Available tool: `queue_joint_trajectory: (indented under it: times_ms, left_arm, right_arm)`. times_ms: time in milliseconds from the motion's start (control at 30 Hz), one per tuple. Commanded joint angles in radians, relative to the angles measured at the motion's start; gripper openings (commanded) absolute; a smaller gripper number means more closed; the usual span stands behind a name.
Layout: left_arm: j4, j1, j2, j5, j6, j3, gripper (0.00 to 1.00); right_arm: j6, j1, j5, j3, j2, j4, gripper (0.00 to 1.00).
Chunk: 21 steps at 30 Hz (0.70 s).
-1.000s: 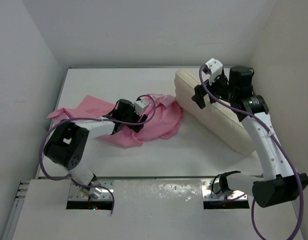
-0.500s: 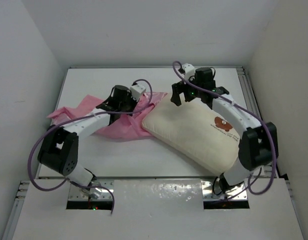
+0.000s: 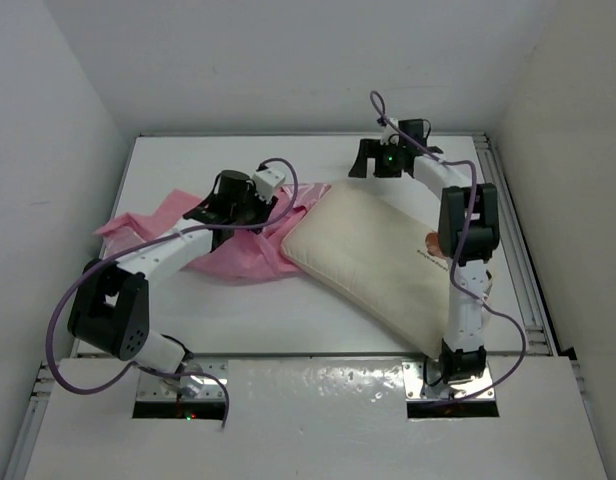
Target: Put the pillow into the pillowcase
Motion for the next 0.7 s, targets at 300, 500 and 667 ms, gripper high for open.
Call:
queue_joint_trajectory:
  times_ms: [300,500,667]
  left_arm:
    - [0.096,0.032,0.052,-0.025,-0.019,-0.053,0.65]
    - [0.114,0.032,0.067,-0.029,-0.012,-0.035,0.0]
    - [0.07,0.033,0.018,0.02,-0.005,0.08,0.0]
  right_arm:
    - [-0.165,0.036,-0.244,-0.206,-0.096,-0.146,0.15]
    - [-0.19,0.022,-0.235,-0.27,-0.331,-0.131,0.0]
    - [-0.193,0.062,-0.173,-0.365,-0.545,0.031,0.0]
